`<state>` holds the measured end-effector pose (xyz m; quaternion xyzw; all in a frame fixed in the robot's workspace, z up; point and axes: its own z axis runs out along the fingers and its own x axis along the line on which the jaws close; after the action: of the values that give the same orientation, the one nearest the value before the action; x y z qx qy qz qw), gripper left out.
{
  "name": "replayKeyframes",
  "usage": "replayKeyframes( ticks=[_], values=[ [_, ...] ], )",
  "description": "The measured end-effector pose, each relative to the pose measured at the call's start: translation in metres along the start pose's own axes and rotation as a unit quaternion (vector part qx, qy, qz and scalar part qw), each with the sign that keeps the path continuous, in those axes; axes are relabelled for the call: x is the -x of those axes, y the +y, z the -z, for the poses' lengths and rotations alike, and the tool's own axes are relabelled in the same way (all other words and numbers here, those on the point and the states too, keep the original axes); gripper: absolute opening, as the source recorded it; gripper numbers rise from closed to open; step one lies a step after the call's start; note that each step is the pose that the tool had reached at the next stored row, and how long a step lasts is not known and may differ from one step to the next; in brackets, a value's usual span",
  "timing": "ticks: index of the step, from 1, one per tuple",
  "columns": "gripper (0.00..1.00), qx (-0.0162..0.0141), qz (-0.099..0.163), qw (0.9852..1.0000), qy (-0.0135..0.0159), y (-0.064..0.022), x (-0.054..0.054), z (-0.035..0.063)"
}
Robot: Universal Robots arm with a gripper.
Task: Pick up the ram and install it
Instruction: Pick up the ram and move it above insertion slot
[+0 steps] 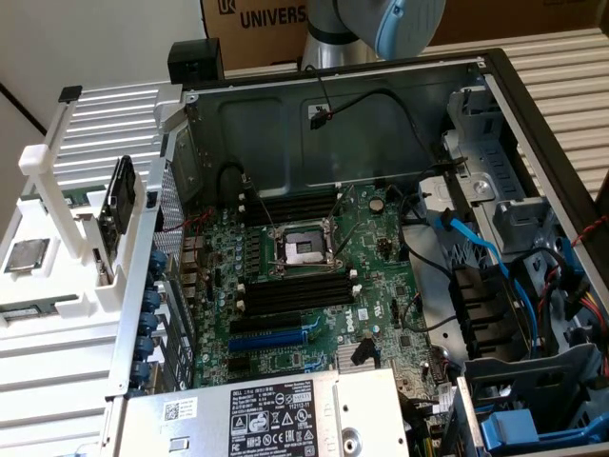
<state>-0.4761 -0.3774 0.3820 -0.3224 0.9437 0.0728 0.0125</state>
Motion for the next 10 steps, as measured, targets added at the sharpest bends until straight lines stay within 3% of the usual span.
replayKeyframes(
  ticks=[5,10],
  values=[
    [0.11,0.0058,0.037,0.9993,0.0024,0.0,0.0,-0.0002],
    [0.11,0.0118,0.078,0.9969,0.0056,0.0,0.0,-0.0004]
  ],
)
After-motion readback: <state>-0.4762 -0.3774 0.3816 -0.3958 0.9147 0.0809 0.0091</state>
